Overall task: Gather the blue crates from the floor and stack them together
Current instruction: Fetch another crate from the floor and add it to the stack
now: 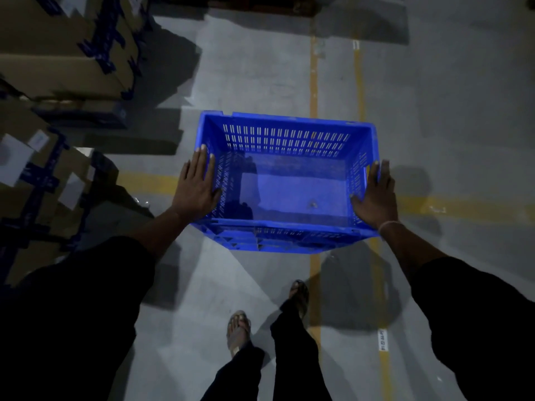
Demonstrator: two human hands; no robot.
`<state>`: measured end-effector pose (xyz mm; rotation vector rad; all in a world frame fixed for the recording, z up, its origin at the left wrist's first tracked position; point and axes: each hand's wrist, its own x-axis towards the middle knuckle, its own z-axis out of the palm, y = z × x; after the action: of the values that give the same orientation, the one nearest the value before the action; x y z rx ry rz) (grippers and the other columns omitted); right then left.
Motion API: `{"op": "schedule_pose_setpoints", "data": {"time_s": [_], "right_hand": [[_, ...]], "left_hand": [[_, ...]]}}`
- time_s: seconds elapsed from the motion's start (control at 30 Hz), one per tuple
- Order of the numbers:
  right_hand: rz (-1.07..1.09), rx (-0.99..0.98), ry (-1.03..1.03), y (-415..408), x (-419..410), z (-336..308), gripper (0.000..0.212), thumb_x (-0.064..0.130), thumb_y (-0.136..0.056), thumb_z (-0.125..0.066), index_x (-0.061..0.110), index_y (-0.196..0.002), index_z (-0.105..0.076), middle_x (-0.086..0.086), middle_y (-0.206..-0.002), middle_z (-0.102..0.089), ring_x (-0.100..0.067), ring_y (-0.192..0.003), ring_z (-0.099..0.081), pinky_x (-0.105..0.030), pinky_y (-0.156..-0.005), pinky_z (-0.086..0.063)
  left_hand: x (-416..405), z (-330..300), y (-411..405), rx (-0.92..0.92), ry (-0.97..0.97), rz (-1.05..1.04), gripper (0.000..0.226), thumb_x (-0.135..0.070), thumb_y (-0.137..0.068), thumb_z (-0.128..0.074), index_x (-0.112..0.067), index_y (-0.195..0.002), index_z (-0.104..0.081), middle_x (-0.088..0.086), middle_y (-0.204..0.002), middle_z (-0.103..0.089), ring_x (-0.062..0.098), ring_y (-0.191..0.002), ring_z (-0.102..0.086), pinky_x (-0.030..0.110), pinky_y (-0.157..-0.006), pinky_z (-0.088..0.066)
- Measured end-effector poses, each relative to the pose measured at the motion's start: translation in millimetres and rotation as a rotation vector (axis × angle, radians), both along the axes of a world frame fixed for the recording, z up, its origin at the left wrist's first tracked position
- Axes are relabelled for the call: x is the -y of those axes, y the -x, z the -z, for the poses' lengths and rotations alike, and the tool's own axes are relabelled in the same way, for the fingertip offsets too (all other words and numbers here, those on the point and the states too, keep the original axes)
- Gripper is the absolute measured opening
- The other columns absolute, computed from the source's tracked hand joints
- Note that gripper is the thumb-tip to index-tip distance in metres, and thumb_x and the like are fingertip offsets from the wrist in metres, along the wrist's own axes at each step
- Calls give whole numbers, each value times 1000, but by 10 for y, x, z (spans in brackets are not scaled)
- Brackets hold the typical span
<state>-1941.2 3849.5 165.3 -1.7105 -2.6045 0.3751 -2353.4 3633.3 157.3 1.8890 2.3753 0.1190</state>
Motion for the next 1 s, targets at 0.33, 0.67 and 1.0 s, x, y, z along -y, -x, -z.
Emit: {"op": "schedule_pose_setpoints", "data": {"time_s": [0.33,0.67,1.0], "right_hand": [[-105,26,-162,-4,212,41,103,72,-86,-46,12,-159,-4,-16,-165,8,-34,-152,8,-50,-116,-27],[-113,28,-128,5,173,52,105,78,-81,-45,13,-158,-13,-19,-164,9,-34,-153,7,-55,-115,-25],[133,-12,452,315,683,-951,111,85,-73,-52,29,-159,-10,-7,-166,6,-28,-153,0,-54,-122,-4]], "left_hand": [[-26,64,-36,5,-10,68,96,-72,-95,-34,-12,-163,-1,20,-168,10,34,-156,11,55,-126,-3],[-74,144,33,-35,54,91,100,-77,-94,-28,-7,-162,-9,20,-169,-3,31,-157,1,55,-125,-6],[332,-958,-170,602,239,-89,120,-90,-72,-43,-27,-162,7,5,-170,10,20,-156,12,48,-127,-5]]}}
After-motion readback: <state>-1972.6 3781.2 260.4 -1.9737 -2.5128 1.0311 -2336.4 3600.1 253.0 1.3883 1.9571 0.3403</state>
